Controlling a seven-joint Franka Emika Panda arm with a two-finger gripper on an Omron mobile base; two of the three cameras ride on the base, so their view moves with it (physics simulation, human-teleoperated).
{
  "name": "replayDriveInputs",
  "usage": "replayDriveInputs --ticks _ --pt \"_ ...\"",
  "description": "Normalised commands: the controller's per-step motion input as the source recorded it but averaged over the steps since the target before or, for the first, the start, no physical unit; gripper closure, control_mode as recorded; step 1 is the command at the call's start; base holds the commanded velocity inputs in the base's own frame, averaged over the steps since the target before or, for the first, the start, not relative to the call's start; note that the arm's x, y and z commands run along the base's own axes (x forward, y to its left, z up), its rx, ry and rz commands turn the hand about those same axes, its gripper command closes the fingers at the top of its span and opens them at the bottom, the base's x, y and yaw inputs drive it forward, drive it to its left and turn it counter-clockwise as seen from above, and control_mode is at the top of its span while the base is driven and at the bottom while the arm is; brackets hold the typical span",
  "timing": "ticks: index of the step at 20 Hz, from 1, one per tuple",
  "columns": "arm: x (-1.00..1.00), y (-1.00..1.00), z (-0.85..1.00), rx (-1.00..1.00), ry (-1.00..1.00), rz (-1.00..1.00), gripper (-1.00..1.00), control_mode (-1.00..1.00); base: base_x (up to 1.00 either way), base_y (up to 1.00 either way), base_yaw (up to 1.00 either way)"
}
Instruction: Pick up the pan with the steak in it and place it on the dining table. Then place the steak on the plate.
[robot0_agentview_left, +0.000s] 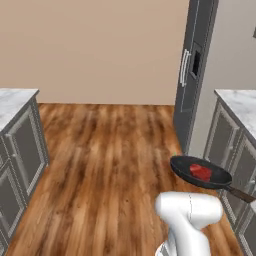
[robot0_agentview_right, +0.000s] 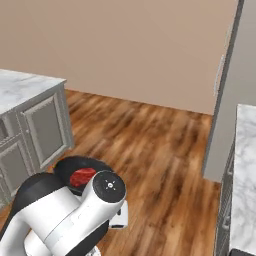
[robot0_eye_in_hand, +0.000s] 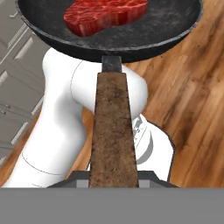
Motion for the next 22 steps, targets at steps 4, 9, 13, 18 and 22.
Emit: replayDriveInputs --ticks 4,9,13,18,22 --pt "0.00 0.00 0.00 0.00 0.00 0.00 1.00 1.00 -0.03 0.00 0.50" --pt "0.00 0.00 0.00 0.00 0.00 0.00 1.00 1.00 -0.03 0.00 0.50" --pt "0.00 0.00 0.00 0.00 0.00 0.00 1.00 1.00 -0.03 0.00 0.50" --pt "0.00 0.00 0.00 0.00 0.00 0.00 1.00 1.00 -0.03 0.00 0.50" --pt "0.00 0.00 0.00 0.00 0.00 0.00 1.00 1.00 -0.04 0.00 0.50"
